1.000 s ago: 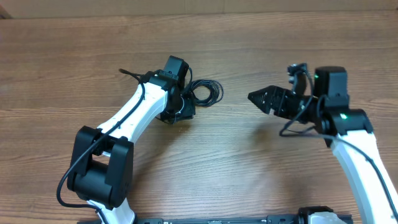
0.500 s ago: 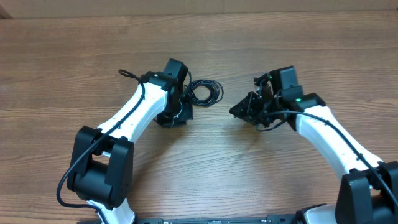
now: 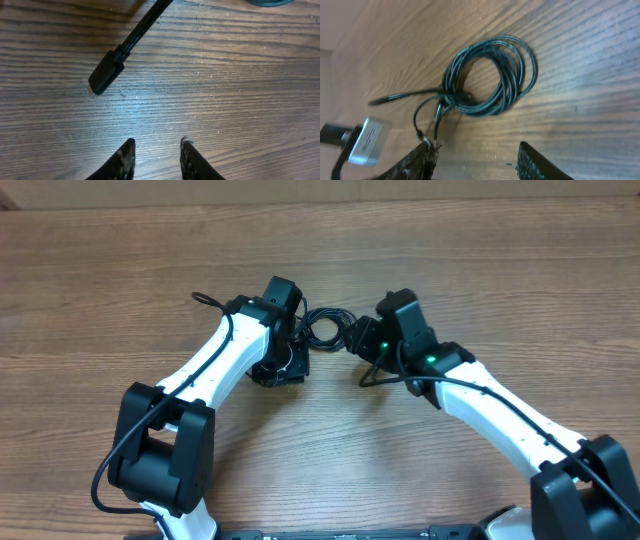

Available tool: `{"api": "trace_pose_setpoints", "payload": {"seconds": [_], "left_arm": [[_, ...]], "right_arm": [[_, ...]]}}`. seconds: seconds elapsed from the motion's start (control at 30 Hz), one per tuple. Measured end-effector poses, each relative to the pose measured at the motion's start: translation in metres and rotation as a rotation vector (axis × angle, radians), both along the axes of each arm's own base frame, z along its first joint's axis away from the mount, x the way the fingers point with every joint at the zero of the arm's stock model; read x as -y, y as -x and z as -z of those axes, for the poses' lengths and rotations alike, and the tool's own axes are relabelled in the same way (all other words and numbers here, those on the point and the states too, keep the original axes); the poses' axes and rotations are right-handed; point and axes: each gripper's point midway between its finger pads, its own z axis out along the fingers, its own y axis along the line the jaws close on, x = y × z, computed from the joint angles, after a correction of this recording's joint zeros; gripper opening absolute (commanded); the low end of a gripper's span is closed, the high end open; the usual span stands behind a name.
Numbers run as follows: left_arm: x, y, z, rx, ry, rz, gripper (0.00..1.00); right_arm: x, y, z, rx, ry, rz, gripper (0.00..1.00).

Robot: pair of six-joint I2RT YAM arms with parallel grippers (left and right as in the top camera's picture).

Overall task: Untangle cables
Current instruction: 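Move the right gripper toward the cable bundle beside the left gripper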

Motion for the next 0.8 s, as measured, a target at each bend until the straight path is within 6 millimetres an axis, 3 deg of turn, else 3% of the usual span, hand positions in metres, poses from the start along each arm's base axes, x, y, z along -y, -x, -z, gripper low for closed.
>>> {"api": "trace_pose_setpoints", "payload": {"seconds": [0.1,0.43,0.5,0.8], "left_arm": [[0.001,-0.003,0.001,0.012,0.005,-0.005,0.50],[0.001,0.010,0.015,-0.041,0.018,-0.079,0.54],[0.002,0.009,0.015,-0.036,0.023,-0.081,0.56],[0.004,0.004,0.014,-0.016,0.031,-0.081,0.63]], "right_arm": [[-0.001,-0.010,0.008,0.022,0.018,0.028,0.51],[-0.008,-0.037,0.039,0.062,0.018,0.069,0.62],[-0.008,-0.038,0.045,0.054,0.021,0.071,0.68],[-0.011,-0.033,0.074,0.004,0.054,0.060,0.69]]}}
